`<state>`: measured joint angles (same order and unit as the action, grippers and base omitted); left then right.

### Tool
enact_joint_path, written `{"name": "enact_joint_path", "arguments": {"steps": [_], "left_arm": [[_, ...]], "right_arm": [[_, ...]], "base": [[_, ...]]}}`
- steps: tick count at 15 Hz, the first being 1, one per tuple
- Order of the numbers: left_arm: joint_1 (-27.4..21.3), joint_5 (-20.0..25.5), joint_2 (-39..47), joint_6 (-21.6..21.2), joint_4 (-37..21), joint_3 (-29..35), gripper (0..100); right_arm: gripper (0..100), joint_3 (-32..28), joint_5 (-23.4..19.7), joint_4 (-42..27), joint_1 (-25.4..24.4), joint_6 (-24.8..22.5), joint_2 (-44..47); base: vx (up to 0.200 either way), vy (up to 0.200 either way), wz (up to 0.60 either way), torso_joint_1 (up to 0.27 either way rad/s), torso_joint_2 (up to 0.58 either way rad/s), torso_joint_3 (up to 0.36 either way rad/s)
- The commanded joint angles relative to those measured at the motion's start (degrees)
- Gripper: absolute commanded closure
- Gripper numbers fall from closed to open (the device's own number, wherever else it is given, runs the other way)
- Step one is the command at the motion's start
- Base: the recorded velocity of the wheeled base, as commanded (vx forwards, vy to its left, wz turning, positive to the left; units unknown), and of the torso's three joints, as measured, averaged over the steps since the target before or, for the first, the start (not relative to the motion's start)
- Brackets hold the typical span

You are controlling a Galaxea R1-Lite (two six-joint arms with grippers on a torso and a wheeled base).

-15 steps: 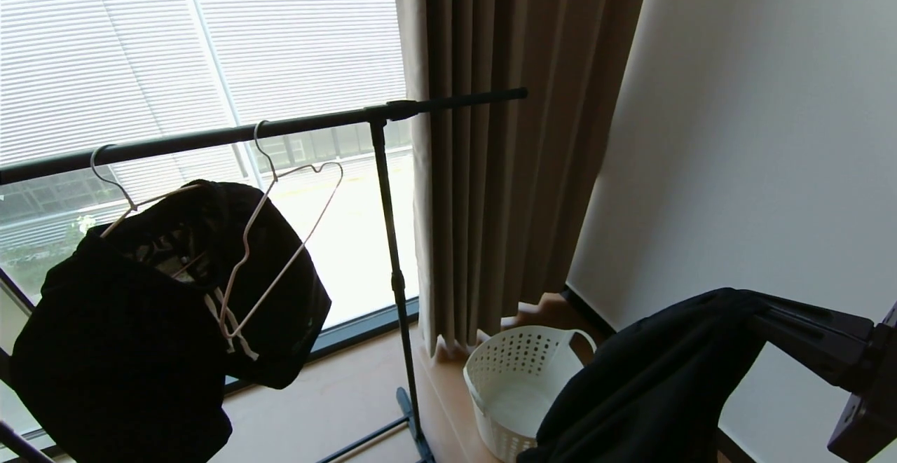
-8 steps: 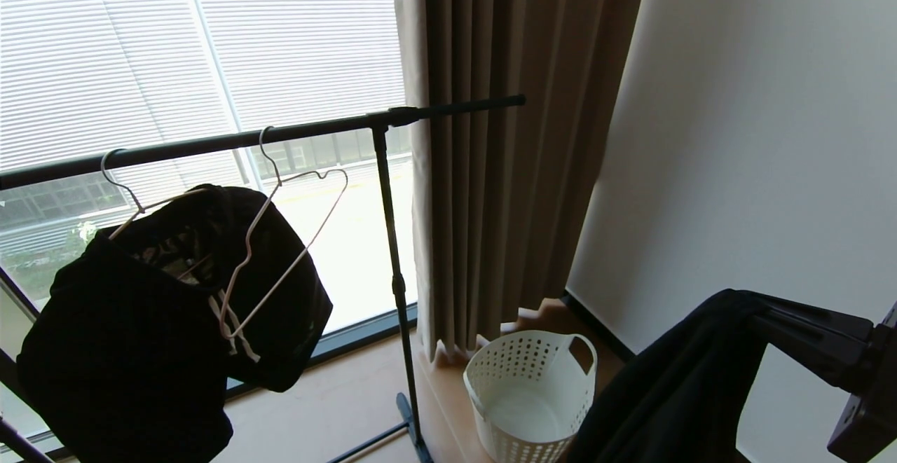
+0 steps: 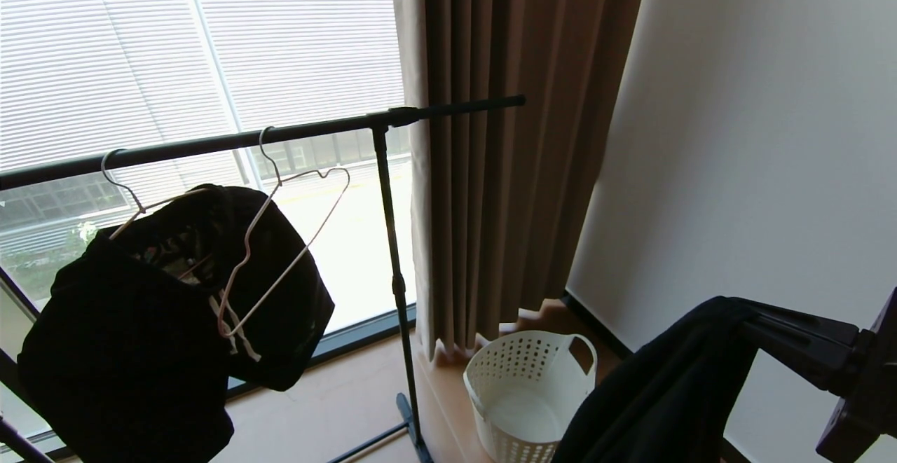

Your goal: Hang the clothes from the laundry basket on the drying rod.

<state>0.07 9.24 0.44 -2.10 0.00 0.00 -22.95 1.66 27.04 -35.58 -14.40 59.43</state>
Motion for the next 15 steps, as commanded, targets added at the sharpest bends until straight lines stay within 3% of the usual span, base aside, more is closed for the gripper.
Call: {"name": "enact_joint_path", "arguments": {"steps": [1, 8, 15], "left_arm": [[0.01, -0.01, 0.09, -0.01, 0.0, 0.0, 0], [0.01, -0.01, 0.09, 0.08, 0.0, 0.0, 0], [0.01, -0.01, 0.09, 0.08, 0.0, 0.0, 0]], "right_arm": [[100, 0.19, 0.01, 0.03, -0.01, -0.02, 0.16], [100, 0.37, -1.48, 0.03, -0.01, -0.1, 0.07], [100, 0.37, -1.48, -0.06, -0.01, -0.1, 0.25]], "base": [[0.0, 0.0, 0.6, 0.002, 0.0, 0.002], [0.0, 0.0, 0.6, 0.006, 0.0, 0.002], [0.0, 0.0, 0.0, 0.0, 0.0, 0.0]]}}
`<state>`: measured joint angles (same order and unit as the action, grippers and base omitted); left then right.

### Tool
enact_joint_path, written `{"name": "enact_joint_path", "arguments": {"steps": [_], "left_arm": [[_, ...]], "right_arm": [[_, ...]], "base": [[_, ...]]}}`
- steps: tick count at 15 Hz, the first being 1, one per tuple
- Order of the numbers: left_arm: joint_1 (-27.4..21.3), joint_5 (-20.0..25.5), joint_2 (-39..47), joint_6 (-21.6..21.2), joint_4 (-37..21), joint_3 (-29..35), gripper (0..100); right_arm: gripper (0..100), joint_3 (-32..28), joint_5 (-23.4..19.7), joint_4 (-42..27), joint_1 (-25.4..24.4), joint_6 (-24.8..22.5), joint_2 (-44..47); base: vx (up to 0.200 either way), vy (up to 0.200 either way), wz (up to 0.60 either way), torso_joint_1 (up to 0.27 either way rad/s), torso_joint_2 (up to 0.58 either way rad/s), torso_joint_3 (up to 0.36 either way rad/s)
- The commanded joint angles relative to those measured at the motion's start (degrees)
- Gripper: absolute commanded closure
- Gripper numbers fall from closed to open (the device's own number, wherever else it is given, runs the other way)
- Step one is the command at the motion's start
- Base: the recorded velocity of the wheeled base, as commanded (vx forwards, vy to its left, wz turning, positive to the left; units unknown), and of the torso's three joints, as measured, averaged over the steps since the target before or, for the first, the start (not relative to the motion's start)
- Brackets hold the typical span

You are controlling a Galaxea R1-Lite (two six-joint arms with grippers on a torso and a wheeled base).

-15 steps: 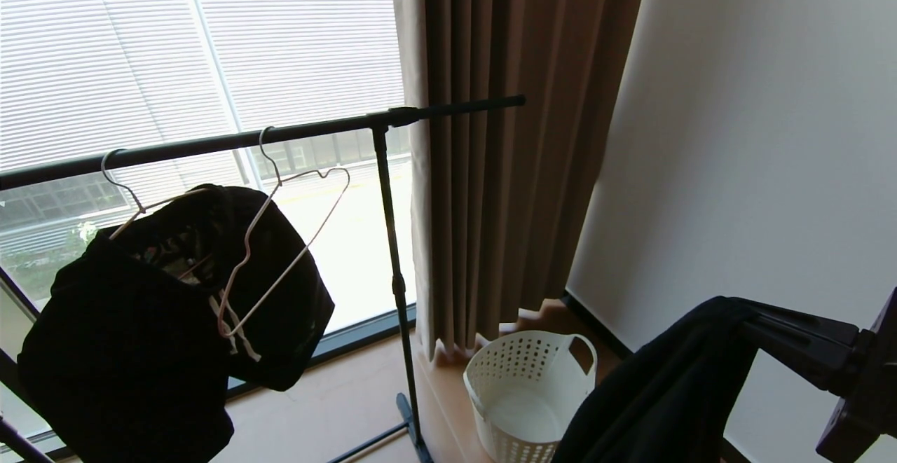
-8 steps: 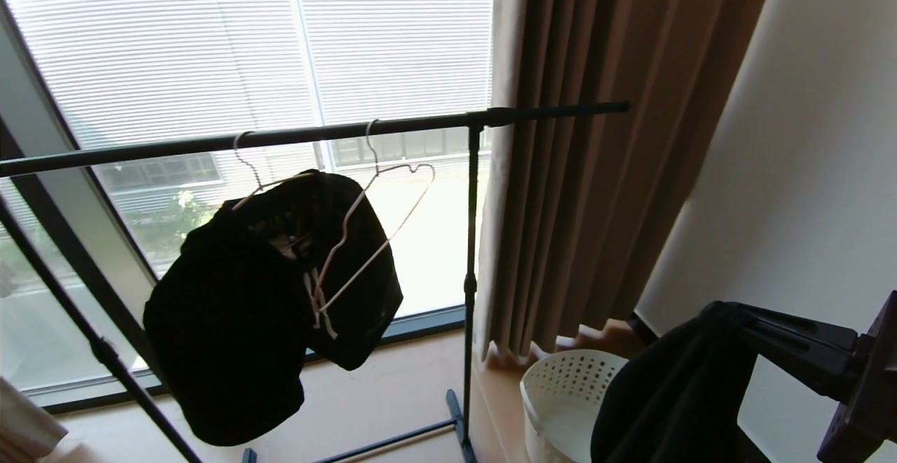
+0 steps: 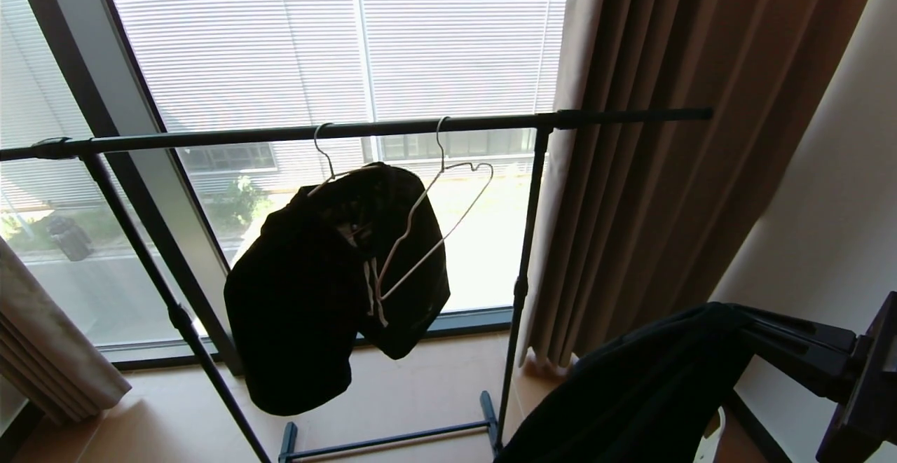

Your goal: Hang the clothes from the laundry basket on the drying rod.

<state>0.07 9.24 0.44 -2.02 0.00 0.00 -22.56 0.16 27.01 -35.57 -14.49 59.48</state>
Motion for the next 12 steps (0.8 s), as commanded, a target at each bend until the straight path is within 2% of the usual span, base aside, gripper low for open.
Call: {"name": "enact_joint_path", "arguments": {"steps": [1, 2, 5, 12], "left_arm": [[0.01, -0.01, 0.09, 0.0, 0.0, 0.0, 0], [0.01, -0.01, 0.09, 0.0, 0.0, 0.0, 0], [0.01, -0.01, 0.09, 0.0, 0.0, 0.0, 0], [0.01, -0.01, 0.09, 0.0, 0.09, 0.0, 0]], "right_arm": [[100, 0.06, 0.02, -0.03, 0.06, -0.01, 0.2], [100, 0.33, -0.07, -0.03, 0.06, -0.01, 0.11], [100, 0.59, -0.51, 0.06, 0.5, -0.01, 0.11], [100, 0.42, -0.51, 0.06, 0.5, -0.1, 0.02]], "base": [[0.0, 0.0, 0.0, 0.0, 0.0, 0.0], [0.0, 0.0, 0.0, 0.0, 0.0, 0.0], [0.0, 0.0, 0.6, -0.001, 0.0, 0.002], [0.0, 0.0, 0.0, 0.0, 0.0, 0.0]]}}
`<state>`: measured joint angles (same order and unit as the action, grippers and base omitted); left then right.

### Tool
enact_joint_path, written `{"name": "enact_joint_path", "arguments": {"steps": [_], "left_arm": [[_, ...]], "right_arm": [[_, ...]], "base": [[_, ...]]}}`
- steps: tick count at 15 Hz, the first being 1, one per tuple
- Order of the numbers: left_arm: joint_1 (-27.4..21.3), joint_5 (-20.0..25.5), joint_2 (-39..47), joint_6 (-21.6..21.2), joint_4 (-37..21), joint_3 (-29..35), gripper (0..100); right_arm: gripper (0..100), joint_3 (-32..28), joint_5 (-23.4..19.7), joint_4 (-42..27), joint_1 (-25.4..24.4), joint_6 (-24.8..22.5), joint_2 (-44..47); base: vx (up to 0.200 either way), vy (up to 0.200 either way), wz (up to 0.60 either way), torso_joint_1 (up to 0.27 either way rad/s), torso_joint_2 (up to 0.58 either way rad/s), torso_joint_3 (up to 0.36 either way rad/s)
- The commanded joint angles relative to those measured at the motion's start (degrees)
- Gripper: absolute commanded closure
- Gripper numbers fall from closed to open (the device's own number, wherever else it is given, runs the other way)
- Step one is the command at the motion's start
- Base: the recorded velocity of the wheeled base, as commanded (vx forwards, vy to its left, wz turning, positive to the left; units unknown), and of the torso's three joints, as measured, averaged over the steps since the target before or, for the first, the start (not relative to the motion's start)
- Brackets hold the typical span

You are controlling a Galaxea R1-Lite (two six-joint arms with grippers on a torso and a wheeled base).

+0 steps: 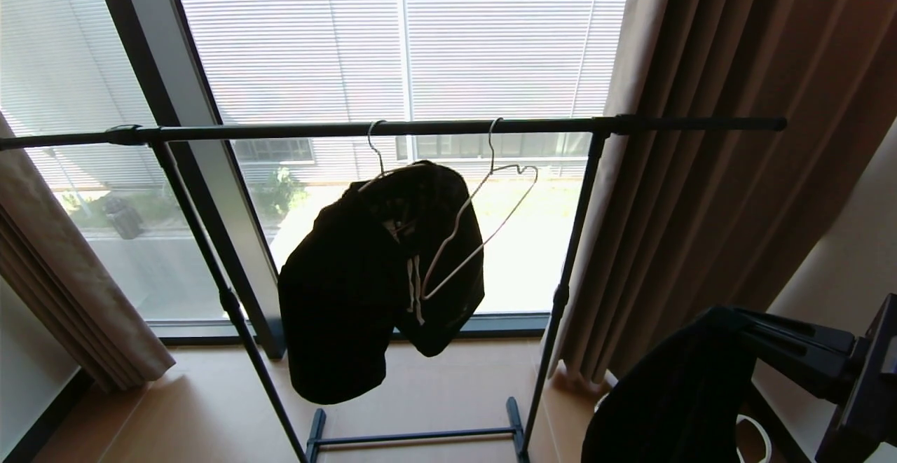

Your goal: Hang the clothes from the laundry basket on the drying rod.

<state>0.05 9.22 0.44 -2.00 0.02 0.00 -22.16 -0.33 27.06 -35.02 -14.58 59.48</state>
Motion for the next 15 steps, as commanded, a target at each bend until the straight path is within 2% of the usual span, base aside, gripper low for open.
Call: {"name": "enact_joint_path", "arguments": {"steps": [1, 6, 10, 15], "left_arm": [[0.04, 0.01, 0.09, -0.02, 0.06, 0.0, 0], [0.04, -0.16, 0.0, 0.24, 0.06, 0.0, 0], [0.04, 0.1, 0.09, -0.11, -0.02, 0.0, 0], [0.04, 0.1, 0.09, -0.64, -0.02, 0.0, 0]], "right_arm": [[100, 0.01, -0.02, 0.01, -0.04, -0.01, 0.02], [100, 0.19, -0.02, -0.08, -0.04, -0.1, -0.5], [100, -0.86, 0.15, 0.01, -0.22, -0.01, 4.24], [100, -0.86, 0.15, 0.01, -1.1, 0.08, 4.77]], "base": [[0.0, 0.0, 0.0, 0.0, 0.0, 0.0], [0.0, 0.0, 0.0, 0.0, 0.0, 0.0], [0.0, 0.0, 0.0, 0.0, 0.0, 0.0], [0.0, 0.0, 0.0, 0.0, 0.0, 0.0]]}}
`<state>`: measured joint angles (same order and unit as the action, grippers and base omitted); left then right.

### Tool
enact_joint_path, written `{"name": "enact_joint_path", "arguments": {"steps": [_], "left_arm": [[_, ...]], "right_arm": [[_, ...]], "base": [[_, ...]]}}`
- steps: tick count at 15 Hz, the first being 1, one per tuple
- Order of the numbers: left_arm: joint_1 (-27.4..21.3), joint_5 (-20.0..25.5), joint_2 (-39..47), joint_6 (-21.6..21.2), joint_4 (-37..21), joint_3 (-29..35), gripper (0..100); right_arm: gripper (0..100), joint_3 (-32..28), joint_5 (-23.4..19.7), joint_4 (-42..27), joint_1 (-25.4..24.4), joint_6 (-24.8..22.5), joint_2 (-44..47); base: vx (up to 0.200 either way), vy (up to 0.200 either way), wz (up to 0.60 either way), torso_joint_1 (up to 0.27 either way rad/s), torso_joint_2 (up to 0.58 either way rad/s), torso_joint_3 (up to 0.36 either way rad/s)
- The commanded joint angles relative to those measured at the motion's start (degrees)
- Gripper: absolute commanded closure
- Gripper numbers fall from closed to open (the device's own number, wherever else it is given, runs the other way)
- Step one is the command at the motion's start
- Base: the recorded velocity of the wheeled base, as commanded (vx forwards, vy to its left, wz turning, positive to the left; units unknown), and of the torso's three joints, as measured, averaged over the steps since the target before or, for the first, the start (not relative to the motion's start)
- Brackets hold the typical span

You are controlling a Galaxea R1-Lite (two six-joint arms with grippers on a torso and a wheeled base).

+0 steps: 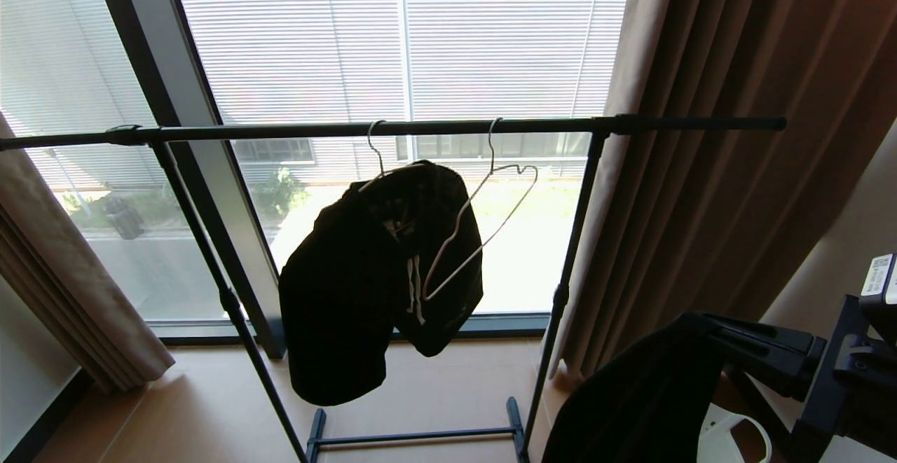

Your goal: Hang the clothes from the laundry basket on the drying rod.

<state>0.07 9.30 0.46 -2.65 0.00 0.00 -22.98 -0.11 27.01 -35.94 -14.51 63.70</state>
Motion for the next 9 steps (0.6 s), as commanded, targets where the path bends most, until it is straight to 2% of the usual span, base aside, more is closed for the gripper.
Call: {"name": "enact_joint_path", "arguments": {"steps": [1, 4, 6, 7, 8, 9], "left_arm": [[0.01, 0.01, 0.06, 0.1, 0.0, 0.0, 0], [0.01, 0.01, 0.24, 0.1, -0.09, 0.0, 0], [0.45, -0.51, 0.68, -2.98, -0.26, 0.0, 0], [0.45, -0.51, 0.68, -2.98, -0.26, 0.0, 0], [3.97, 0.54, 6.04, -5.88, -0.09, 0.0, 0], [4.94, 2.92, 12.46, -6.85, 0.88, 3.16, 0]], "right_arm": [[100, -0.14, 0.11, 0.14, -0.45, -0.08, 0.38], [100, -0.49, -0.07, 0.32, -0.45, -0.08, -0.59], [100, -0.58, 0.02, 0.41, -1.15, -0.08, 0.02], [100, -0.58, 0.02, 0.41, -1.15, -0.08, 0.02], [100, -1.54, 0.02, 0.41, -3.44, 0.0, 0.29], [100, -2.6, -0.07, 0.41, -4.23, 0.09, 1.69]], "base": [[0.0, 0.0, 0.0, 0.0, 0.0, 0.0], [0.0, 0.0, 0.0, 0.0, 0.0, 0.0], [0.0, 0.0, 0.0, 0.0, 0.0, 0.0], [0.0, 0.0, 0.0, 0.0, 0.0, 0.0], [0.0, 0.0, 0.0, 0.0, 0.0, 0.0], [0.0, 0.0, 0.0, 0.0, 0.0, 0.0]]}}
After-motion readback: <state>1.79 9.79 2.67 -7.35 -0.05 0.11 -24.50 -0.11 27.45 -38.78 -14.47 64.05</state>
